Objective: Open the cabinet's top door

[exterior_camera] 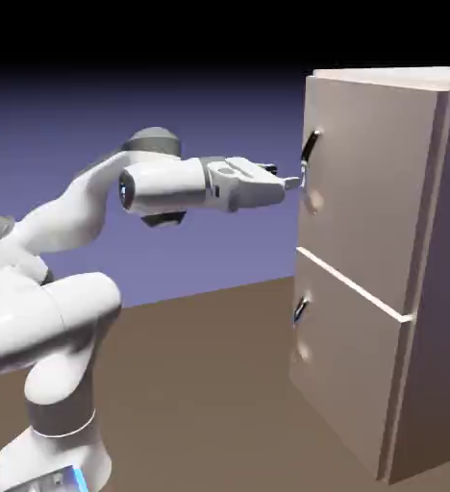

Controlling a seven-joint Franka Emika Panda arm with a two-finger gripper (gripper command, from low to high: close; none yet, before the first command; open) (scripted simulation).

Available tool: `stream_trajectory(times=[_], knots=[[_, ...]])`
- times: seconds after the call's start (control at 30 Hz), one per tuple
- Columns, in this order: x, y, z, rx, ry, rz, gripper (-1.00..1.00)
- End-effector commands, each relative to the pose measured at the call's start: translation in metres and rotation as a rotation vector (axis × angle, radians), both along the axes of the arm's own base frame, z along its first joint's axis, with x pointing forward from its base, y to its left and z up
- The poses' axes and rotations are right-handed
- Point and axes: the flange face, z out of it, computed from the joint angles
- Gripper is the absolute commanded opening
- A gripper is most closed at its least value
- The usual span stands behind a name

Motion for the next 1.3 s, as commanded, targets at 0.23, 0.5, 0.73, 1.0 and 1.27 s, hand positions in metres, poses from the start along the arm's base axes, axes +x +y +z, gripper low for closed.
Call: stream_trajectory(times=[0.23,0.5,0.73,1.0,1.27], knots=[[-0.011,-0.019,-0.001,0.001,0.002,0.116,-1.00],[-0.054,-0.052,-0.001,0.001,0.002,0.298,-1.00],[-0.080,-0.079,-0.001,0.001,0.002,0.423,-1.00],[-0.107,-0.116,-0.001,0.001,0.002,0.576,-1.00],[-0.129,-0.159,-0.001,0.000,0.002,0.739,-1.00]])
